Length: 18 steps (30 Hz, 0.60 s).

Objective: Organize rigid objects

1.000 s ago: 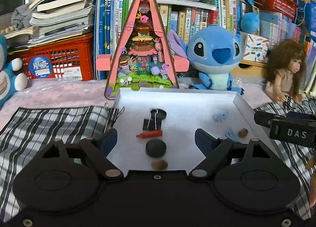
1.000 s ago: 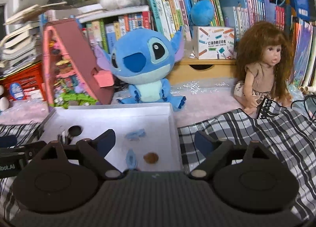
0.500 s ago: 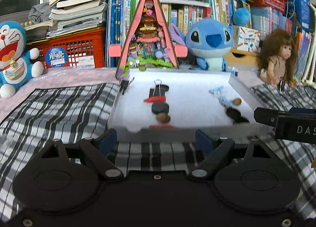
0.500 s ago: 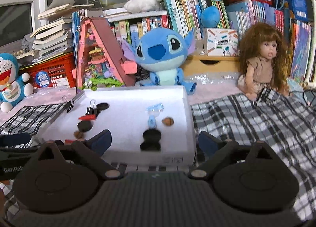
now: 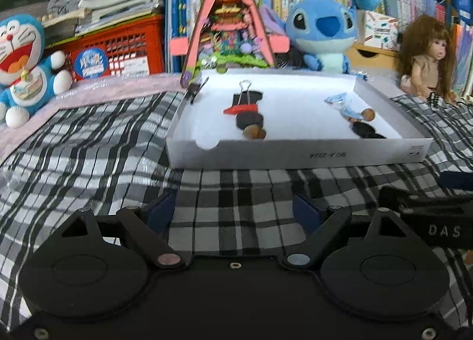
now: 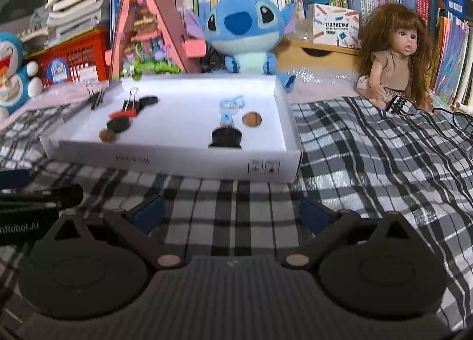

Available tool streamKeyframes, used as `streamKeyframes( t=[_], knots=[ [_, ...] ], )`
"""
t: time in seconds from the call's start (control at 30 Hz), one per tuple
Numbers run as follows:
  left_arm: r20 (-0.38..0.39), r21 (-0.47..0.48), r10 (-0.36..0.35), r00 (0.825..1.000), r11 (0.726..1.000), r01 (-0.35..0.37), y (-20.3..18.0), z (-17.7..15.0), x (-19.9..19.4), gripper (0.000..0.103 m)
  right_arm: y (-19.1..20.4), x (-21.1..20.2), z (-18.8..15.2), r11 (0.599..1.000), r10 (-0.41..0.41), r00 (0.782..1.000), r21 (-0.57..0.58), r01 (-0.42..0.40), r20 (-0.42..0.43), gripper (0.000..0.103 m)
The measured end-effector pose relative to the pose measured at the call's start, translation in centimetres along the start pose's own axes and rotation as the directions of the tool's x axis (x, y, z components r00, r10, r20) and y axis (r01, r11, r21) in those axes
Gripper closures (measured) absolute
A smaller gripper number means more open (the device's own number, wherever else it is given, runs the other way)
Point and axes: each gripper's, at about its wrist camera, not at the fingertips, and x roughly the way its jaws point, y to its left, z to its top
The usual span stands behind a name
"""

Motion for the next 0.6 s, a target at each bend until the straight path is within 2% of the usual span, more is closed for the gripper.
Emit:
streamKeyframes(
  t=[0.13, 0.4, 0.6],
  knots=[
    [-0.022, -0.034, 0.001, 1.000, 0.999, -0.002, 0.6, -0.1, 0.6, 0.015, 0.0, 0.3, -0.1, 1.000, -0.001, 1.000, 0.004, 0.001, -0.022, 0.000],
    [-0.043, -0.032, 0.024, 0.999, 0.999, -0.025, 0.5, -0.1, 1.1, 0.001, -0.1, 0.8, -0.2, 1.000, 0.002, 0.999, 0.007, -0.002, -0.052, 0.000],
    [-0.048, -0.040, 0.033, 0.998, 0.999, -0.035, 0.6, -0.1, 1.4, 0.000, -0.2, 0.9, -0.2, 1.000, 0.010, 0.998, 0.016, -0.009, -0.055, 0.000]
  ],
)
